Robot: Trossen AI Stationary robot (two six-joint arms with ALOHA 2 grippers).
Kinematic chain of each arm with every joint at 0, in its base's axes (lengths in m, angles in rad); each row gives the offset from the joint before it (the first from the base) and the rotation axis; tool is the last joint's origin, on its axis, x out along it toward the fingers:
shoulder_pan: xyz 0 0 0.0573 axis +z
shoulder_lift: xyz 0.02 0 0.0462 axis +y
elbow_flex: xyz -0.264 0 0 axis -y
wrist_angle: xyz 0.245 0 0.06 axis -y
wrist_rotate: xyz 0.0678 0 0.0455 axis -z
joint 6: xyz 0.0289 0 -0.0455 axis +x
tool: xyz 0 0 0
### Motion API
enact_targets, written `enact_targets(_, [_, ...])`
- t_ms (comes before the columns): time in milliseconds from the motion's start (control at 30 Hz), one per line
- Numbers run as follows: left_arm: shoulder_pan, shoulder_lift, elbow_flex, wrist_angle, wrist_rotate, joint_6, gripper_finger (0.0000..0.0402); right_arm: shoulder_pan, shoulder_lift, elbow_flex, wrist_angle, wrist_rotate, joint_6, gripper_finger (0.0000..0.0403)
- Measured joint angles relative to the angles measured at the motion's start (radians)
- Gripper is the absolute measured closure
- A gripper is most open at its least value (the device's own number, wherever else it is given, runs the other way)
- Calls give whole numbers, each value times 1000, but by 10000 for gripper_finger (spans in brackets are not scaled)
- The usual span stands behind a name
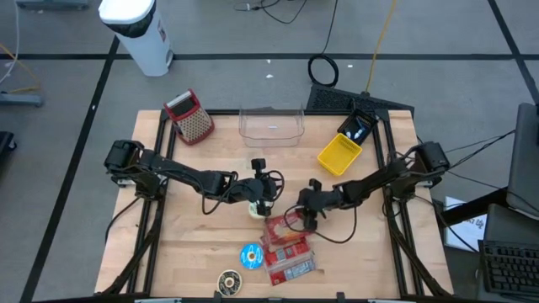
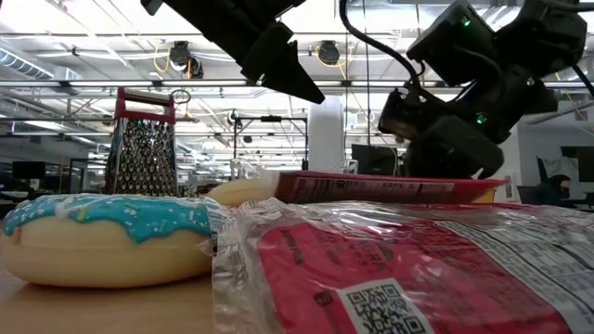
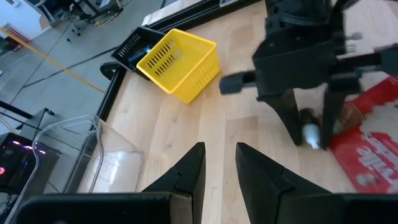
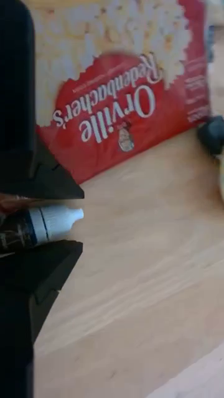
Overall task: Pick & Place Food Item
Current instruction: Put the brown food coloring bottle into the black bin
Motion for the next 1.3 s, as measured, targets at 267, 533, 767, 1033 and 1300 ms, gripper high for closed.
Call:
enact_targets(267, [0,0,0,-1,0,0,311,-12,-129,-2,-127,0,-43,314])
enact_targets(533, [0,0,0,-1,0,0,311,-18,-150,-2,-227,3,-133,299])
enact_targets(767, [0,0,0,-1,0,1,311,-19,-151,-2,-248,3,-189,276])
enact_targets(1033, [0,0,0,-1,0,1,311,-46,-147,-23,-242,3,-214,281])
enact_targets(1300, [0,0,0,-1,0,1,311,-57,-149,-67,-202,-4,-207,309])
